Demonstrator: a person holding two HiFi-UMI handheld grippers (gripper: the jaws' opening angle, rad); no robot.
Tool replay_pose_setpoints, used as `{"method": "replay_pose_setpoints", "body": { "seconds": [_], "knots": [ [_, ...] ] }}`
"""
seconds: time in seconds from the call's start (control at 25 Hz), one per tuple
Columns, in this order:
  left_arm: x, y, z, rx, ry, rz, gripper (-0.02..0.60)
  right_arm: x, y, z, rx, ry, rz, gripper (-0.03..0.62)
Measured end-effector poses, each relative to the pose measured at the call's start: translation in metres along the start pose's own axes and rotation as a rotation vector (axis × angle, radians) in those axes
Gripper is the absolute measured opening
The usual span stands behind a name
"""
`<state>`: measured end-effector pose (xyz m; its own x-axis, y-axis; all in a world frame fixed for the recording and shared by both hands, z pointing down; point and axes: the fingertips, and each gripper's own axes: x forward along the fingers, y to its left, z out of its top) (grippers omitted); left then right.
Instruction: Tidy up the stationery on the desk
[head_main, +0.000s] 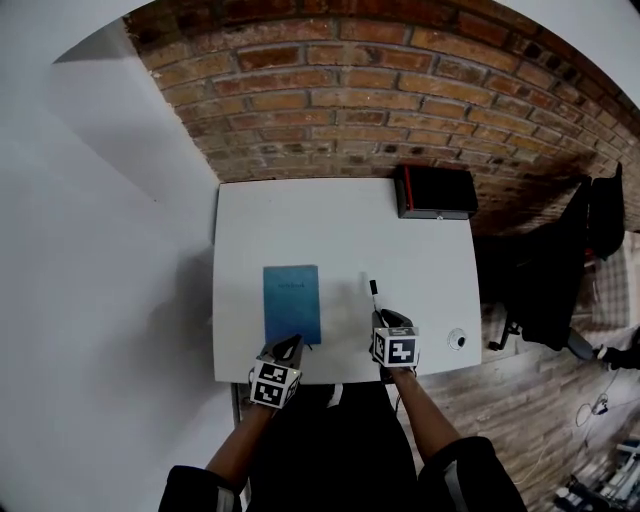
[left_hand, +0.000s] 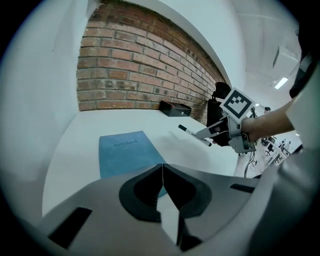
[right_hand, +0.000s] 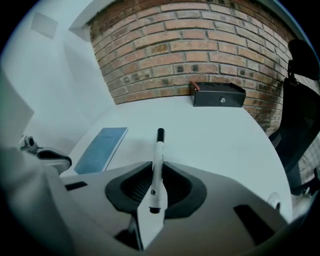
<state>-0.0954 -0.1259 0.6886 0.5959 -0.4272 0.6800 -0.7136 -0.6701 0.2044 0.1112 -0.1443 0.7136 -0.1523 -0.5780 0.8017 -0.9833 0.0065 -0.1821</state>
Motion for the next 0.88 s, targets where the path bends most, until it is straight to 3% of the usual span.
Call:
{"method": "replay_pose_setpoints", "body": {
  "seconds": [0.88],
  "knots": [
    [-0.027, 0.029, -0.024, -0.077, -0.021, 0.060, 0.015, 0.019, 0.054, 0.007, 0.014, 0.023, 0.056, 0.081]
  ]
}}
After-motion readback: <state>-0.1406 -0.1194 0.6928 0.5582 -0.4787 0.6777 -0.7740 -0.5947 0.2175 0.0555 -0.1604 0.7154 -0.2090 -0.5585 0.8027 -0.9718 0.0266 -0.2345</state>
